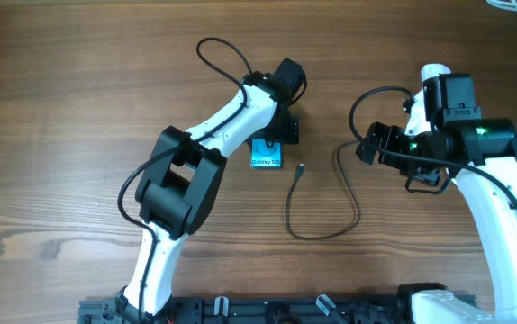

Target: Plug charger to phone and switch on socket

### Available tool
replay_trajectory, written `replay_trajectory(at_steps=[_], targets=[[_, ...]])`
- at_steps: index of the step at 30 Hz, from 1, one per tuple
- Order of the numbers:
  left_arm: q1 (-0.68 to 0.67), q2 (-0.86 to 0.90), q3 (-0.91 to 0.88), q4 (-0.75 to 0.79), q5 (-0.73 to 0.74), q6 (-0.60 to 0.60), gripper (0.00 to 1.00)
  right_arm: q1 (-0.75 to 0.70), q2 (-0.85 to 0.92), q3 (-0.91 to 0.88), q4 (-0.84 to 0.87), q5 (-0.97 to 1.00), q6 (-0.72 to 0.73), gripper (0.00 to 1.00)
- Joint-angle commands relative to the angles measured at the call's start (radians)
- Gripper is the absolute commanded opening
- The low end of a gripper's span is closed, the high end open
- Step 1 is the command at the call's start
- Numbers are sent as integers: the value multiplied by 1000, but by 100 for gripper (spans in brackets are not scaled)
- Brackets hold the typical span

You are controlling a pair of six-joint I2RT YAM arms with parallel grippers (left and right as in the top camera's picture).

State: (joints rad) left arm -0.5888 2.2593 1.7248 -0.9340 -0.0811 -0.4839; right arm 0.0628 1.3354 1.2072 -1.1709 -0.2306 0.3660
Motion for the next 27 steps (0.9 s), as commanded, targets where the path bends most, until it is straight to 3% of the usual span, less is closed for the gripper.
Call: replay_trajectory(at_steps=[1, 5, 7, 16, 21, 24, 27], targets=[[3, 19, -7, 0, -18, 8, 100, 2, 11, 24, -15, 16, -39, 100], [3, 19, -7, 0, -18, 8, 100, 2, 12, 6, -23, 13, -55, 96], [3, 19, -7, 0, -18, 8, 100, 2, 14, 1, -26, 12, -51, 71], [3, 19, -7, 69, -18, 8, 100, 2, 16, -5, -32, -59, -51, 88], [3, 19, -7, 62, -4, 1, 100, 2, 16, -5, -30, -59, -51, 91], [3, 19, -7, 36, 84, 9, 100, 2, 16, -5, -27, -59, -50, 92], [12, 19, -7, -6, 61, 4, 100, 2, 16, -5, -25, -59, -48, 93]])
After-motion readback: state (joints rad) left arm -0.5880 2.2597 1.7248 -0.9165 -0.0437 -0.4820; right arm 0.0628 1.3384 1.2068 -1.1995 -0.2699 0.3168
